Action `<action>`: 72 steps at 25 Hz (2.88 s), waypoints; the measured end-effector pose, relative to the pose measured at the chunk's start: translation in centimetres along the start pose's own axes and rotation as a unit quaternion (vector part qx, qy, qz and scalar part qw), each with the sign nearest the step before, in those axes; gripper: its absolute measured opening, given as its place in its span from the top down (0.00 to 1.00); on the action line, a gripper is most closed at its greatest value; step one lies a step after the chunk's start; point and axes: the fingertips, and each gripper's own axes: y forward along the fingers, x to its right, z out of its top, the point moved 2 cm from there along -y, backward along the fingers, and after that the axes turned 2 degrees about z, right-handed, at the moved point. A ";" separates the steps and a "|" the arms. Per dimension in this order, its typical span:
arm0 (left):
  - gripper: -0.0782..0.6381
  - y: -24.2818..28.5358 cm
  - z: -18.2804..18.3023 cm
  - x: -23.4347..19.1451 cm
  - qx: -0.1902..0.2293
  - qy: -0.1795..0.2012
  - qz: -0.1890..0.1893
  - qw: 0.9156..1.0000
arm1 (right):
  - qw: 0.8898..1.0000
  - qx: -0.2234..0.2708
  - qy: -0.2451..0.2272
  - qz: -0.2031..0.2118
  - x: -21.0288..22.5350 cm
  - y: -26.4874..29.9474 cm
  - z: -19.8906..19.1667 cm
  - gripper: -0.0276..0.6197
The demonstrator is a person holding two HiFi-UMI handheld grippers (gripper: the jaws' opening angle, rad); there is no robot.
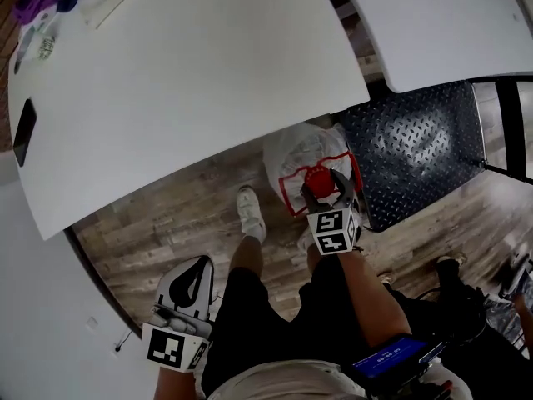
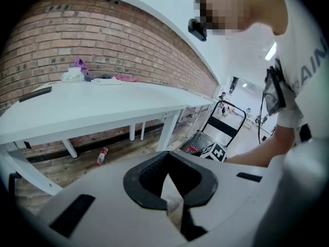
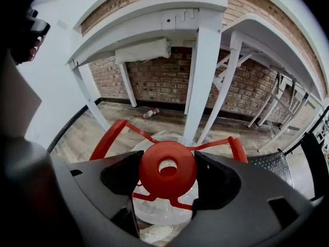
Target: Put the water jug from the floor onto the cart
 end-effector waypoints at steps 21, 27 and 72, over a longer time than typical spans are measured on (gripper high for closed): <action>0.89 0.2 14.8 7.2 0.095 0.105 -0.164 0.976 | 0.982 0.051 0.143 -0.111 4.5 -27.8 9.6 0.47; 0.89 0.5 18.5 11.2 0.108 0.156 -0.223 0.956 | 0.967 0.074 0.187 -0.158 7.9 -35.5 9.3 0.47; 0.89 16.7 20.6 33.8 0.050 0.186 -0.188 0.963 | 0.922 0.040 0.285 -0.258 53.5 -29.3 -12.4 0.47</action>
